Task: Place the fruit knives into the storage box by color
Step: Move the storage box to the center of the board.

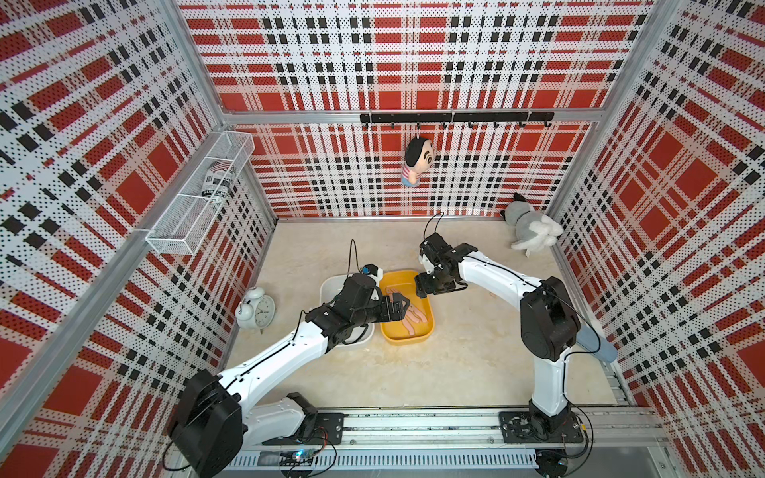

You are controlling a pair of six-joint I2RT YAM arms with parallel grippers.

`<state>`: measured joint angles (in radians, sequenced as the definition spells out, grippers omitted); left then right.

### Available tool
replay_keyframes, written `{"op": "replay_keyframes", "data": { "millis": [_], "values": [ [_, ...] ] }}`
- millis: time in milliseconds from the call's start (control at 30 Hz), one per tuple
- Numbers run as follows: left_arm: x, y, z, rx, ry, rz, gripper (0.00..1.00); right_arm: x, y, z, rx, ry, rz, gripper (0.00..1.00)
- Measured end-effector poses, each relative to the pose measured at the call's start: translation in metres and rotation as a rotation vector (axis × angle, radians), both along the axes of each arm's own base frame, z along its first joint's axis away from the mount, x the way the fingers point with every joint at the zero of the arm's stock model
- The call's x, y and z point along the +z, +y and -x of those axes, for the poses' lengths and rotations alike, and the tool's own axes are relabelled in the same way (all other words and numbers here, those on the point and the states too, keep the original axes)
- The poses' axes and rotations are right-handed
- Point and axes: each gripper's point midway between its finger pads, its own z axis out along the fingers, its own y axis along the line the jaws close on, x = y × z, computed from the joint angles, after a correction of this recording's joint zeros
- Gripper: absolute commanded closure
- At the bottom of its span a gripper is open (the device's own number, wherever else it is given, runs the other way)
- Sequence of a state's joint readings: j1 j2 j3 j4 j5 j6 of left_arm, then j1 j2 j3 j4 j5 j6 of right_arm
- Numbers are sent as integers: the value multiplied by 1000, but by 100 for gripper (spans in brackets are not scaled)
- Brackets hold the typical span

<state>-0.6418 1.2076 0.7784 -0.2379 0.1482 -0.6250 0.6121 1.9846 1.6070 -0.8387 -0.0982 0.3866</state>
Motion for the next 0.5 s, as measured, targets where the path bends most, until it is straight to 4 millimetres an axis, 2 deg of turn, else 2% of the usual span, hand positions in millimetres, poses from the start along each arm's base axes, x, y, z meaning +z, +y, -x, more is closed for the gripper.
{"op": "replay_keyframes", "data": {
  "millis": [200, 367, 500],
  "values": [
    [-3, -7, -2, -10, -4, 6, 2, -17, 3, -3, 0, 18, 7, 55],
    [1, -9, -5, -10, -20, 19, 2, -38, 2, -1, -3, 59, 33, 66],
    [2, -10, -6, -9, -27, 25, 2, -40, 2, -1, -4, 63, 37, 72]
  ]
}}
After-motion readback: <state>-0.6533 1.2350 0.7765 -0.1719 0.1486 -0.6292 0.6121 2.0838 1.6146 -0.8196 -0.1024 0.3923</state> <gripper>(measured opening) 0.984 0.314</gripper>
